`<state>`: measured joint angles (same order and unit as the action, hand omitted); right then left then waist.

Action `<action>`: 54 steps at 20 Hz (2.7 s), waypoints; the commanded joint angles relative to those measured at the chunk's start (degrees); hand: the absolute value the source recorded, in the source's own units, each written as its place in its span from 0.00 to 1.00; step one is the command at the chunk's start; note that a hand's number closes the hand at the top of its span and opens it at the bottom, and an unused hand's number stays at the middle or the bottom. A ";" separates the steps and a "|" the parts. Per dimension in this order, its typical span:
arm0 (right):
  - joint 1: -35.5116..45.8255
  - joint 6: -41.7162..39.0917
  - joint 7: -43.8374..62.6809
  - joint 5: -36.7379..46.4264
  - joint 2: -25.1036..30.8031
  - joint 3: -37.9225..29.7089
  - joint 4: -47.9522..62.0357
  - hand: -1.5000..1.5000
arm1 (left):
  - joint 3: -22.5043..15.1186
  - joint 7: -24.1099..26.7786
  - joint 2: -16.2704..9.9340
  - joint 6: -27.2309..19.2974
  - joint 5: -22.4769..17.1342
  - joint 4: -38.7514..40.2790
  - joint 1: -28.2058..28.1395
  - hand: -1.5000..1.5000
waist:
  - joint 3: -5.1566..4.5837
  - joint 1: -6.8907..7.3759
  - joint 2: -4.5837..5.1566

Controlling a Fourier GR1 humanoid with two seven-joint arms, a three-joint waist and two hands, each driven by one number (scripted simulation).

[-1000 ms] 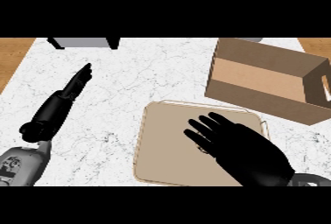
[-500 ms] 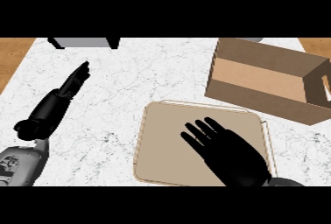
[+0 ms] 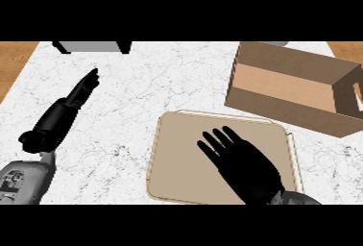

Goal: Pick the cupcake from the tray and place it in the cardboard box

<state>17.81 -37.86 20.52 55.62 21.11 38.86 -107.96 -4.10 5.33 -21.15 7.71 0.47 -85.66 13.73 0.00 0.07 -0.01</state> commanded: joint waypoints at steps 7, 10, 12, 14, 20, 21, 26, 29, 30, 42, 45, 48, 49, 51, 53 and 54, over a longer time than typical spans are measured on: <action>3.19 2.28 -7.20 7.30 -4.77 -3.90 11.32 0.00 | 0.88 -0.77 3.27 1.29 4.32 -0.58 -0.03 0.50 | 0.00 0.04 0.03; -4.34 4.23 -10.97 7.33 -0.48 -3.26 6.74 0.00 | 1.91 -4.38 3.28 2.37 3.00 -5.66 -1.33 0.50 | 0.01 -0.05 -0.04; -1.84 7.80 -11.16 9.90 -4.78 -3.07 15.33 0.00 | 1.86 0.50 4.58 1.65 5.22 -0.20 -0.34 0.50 | 0.00 0.02 0.05; -0.23 0.79 -12.03 9.25 -3.65 -6.00 9.57 0.00 | 2.07 -4.48 5.20 2.01 5.24 -3.64 0.28 0.50 | 0.00 -0.01 -0.02; 0.99 8.21 -12.53 15.86 -8.14 -5.11 21.91 0.00 | 3.78 -0.87 6.08 2.74 6.39 1.21 2.35 0.50 | 0.00 -0.01 0.07; -2.77 9.25 -11.17 17.08 -8.12 -4.21 19.87 0.00 | 4.76 -3.14 4.63 4.97 4.68 -3.32 -0.56 0.50 | 0.00 0.03 -0.01; 0.02 10.04 -15.76 17.07 -9.30 -9.32 24.88 0.00 | 3.54 -3.09 7.58 3.69 7.27 -4.03 -1.16 0.50 | 0.00 0.02 0.03; -3.25 11.31 -18.46 17.41 -7.61 -8.70 23.46 0.00 | 6.21 2.94 5.80 5.83 6.64 0.49 -2.20 0.50 | -0.01 -0.06 0.04; -1.31 13.73 -19.70 18.89 -9.37 -7.62 28.75 0.00 | 5.38 -1.73 6.13 6.13 6.37 -4.07 -2.33 0.50 | 0.01 0.17 0.04; -0.14 29.12 -31.88 23.51 -7.76 -8.64 31.55 1.00 | 6.20 -1.48 7.67 5.68 7.99 -1.58 0.91 0.50 | 0.01 -0.01 0.03; -2.17 28.65 -31.84 22.65 -11.30 -6.19 26.93 1.00 | 6.19 -3.97 8.00 5.77 7.62 -3.03 0.47 0.50 | 0.00 -0.10 -0.03; -4.11 29.00 -40.07 15.13 -10.80 -7.33 26.42 1.00 | 6.50 -2.31 6.87 6.75 7.13 -5.07 -1.87 0.50 | 0.03 0.17 -0.04; -2.54 27.32 -39.89 14.18 -14.42 -6.47 28.40 1.00 | 4.89 -4.21 8.95 5.58 7.92 -4.60 -0.90 0.50 | 0.03 0.31 0.05; -4.54 30.17 -43.61 11.87 -13.86 -7.04 26.72 1.00 | 4.88 -0.82 9.15 3.96 9.94 -3.31 -2.17 0.50 | 0.02 -0.03 0.07; -7.34 27.37 -42.60 11.68 -12.32 -6.08 15.99 1.00 | 6.69 -0.88 7.28 6.45 7.97 -2.01 -0.78 0.50 | -0.01 -0.70 -0.13; -3.57 23.06 -43.06 9.32 -12.27 -8.77 13.68 1.00 | 8.32 -1.48 6.02 7.75 6.25 -2.55 -0.66 0.50 | -0.02 -0.46 -0.14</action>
<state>14.29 -11.37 -19.96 68.84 8.25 31.61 -86.08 2.26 3.87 -13.68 13.82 8.38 -88.90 12.38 -0.04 -0.09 -0.09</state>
